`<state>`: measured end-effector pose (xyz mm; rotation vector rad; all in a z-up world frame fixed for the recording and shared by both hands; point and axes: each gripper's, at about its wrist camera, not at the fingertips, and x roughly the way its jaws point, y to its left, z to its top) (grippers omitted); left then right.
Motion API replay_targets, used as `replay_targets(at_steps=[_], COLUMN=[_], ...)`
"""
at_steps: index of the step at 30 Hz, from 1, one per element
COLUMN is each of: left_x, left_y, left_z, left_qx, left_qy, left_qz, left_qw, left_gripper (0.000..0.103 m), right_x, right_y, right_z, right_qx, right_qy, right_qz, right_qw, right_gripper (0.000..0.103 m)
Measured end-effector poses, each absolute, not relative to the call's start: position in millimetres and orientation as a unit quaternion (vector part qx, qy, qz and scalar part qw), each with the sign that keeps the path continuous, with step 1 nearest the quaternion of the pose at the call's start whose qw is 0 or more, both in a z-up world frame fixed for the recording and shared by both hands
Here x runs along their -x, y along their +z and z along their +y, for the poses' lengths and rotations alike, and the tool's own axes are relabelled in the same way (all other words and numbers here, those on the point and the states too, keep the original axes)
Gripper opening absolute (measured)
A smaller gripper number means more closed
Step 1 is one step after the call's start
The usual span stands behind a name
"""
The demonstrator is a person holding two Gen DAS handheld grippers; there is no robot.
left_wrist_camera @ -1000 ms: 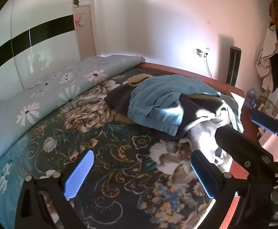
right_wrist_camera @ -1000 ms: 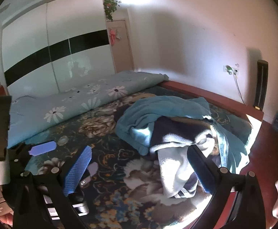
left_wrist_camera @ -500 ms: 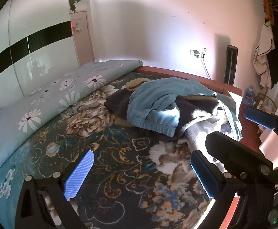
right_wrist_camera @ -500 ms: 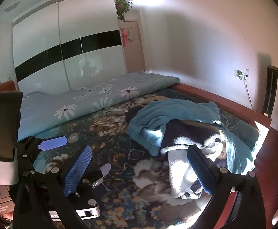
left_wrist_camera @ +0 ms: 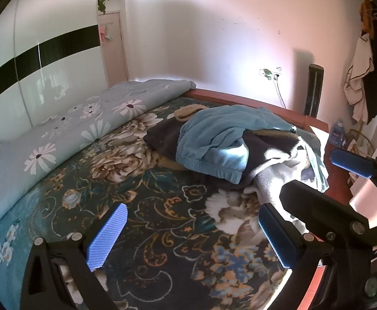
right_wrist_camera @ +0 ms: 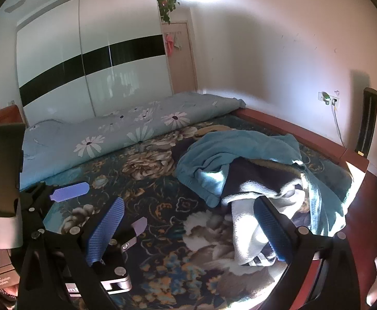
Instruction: Fold clothes
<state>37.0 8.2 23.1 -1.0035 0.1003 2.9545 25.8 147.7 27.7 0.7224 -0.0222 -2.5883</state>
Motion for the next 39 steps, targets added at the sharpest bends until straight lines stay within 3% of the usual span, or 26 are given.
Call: replay_targets(at_steps=[13,21,23,25,35,37,39], left_x=[-35,-53,-66,-83,-184,-200,-213], left_y=[12,-3,-4,-5,-13,-15,-17], left_z=[-15,-93,-113,-134,-214,-224,-233], left_qx=[0.334,0.351,0.345,0.334,0.286,0.279,0.273], left_qy=[0.942,0.933,0.933,0.934,0.935,0.933,0.931], left_qz=[0.013,-0.076,-0.093,-0.101,-0.113,-0.123,-0.142], left_qw=[0.009,-0.036,-0.049,-0.071,-0.177,-0.192,-0.199], left_gripper=[0.103,0.103,0.103,0.103,0.103,0.103,0.103], right_x=[-22,28,51,73,157,164,170], right_y=[23,5,-5,-14,-28,-26,-25], right_z=[135,134,127,121,110,109,114], right_qx=[-0.266,-0.290,-0.312,-0.335,-0.389,-0.393,-0.401], right_qy=[-0.938,-0.935,-0.929,-0.921,-0.910,-0.910,-0.905], right_qz=[0.012,0.026,0.027,0.014,-0.065,-0.068,-0.085], right_qw=[0.223,0.202,0.198,0.200,0.130,0.113,0.113], right_gripper=[0.101,0.100,0.094,0.080,0.069,0.042,0.032])
